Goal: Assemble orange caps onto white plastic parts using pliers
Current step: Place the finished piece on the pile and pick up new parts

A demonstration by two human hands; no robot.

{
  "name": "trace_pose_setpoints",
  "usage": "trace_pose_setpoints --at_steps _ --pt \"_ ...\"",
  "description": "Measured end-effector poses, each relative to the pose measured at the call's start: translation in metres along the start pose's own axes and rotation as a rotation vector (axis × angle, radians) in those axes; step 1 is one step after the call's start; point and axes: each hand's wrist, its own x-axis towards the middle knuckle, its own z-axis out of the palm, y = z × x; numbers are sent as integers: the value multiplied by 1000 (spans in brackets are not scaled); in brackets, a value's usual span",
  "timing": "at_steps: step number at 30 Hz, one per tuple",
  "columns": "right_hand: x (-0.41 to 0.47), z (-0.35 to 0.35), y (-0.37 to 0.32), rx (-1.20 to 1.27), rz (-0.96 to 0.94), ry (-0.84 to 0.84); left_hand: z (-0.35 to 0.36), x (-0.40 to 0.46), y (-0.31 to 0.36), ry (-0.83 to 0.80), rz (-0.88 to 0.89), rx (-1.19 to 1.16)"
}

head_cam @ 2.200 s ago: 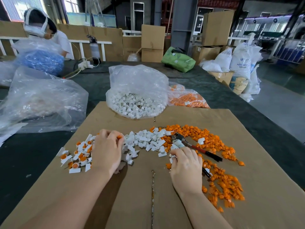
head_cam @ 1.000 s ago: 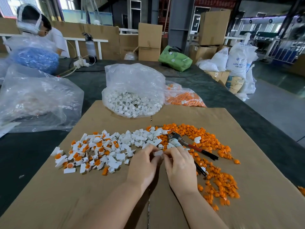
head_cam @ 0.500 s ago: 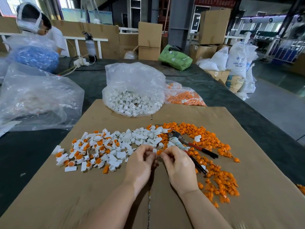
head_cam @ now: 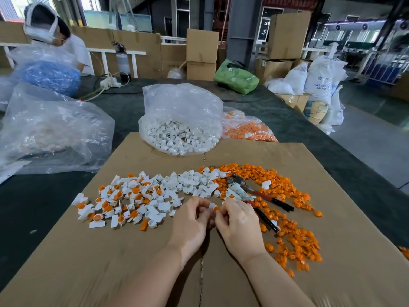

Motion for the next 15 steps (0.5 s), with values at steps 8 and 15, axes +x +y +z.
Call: trace_pose_setpoints --at_steps 8,15 --pt "-2 -2 1 90 32 -6 0 0 4 37 -43 -156" --pt "-1 -5 0 109 2 -27 -2 1 4 20 -5 -135"
